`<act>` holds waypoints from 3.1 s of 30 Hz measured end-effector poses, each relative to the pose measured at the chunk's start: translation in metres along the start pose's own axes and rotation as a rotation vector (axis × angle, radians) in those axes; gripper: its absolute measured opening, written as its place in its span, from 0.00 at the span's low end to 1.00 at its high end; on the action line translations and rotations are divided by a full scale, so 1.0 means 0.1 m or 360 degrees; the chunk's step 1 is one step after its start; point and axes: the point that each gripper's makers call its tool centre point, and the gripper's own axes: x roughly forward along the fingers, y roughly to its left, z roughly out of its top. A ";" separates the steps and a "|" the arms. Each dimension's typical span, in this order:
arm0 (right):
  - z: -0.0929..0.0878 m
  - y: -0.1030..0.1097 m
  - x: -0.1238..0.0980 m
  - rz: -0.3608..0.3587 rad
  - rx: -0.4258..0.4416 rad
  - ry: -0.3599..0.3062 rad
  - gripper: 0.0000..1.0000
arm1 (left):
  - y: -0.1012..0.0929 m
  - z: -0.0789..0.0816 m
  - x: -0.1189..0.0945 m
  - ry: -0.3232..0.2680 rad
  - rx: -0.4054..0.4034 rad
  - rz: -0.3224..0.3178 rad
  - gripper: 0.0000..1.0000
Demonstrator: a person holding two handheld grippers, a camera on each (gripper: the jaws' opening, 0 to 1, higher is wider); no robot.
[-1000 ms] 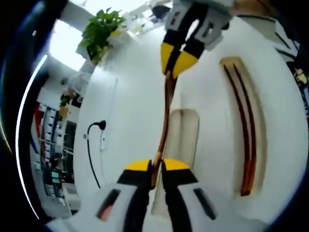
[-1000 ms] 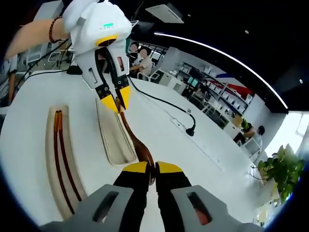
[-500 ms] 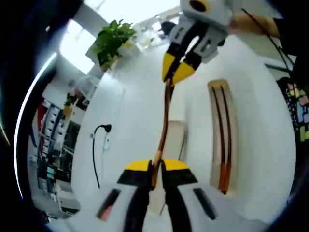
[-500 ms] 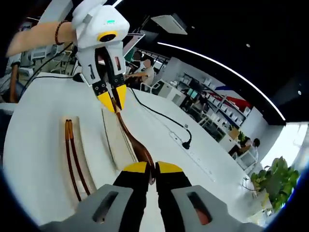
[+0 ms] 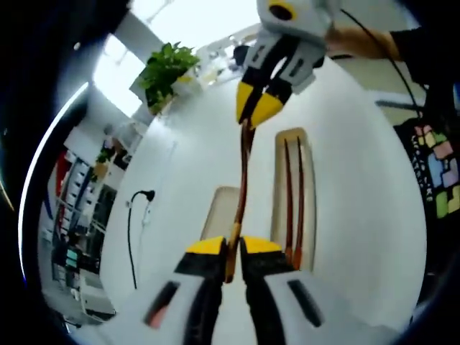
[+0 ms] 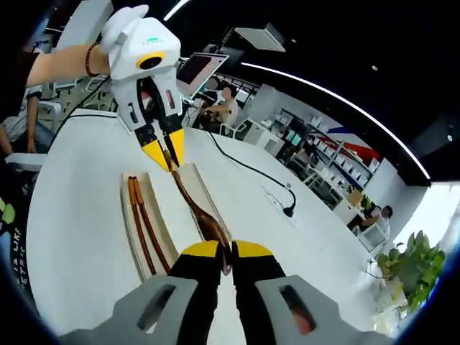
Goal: Arrange the utensils inside the cutlery case until each visible utensil rests in its matching compartment.
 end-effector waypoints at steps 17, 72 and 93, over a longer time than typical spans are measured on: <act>-0.15 0.38 -0.14 0.0169 0.0137 0.0109 0.04 | -0.38 -0.15 0.03 -0.0079 -0.0442 -0.0149 0.10; -0.28 0.45 -0.07 0.0383 0.0327 0.0138 0.02 | -0.32 -0.36 0.19 -0.0023 -0.0564 -0.0095 0.12; -0.39 0.49 0.02 0.0598 0.0474 0.0239 0.03 | -0.35 -0.31 0.16 0.0030 -0.0570 -0.0163 0.03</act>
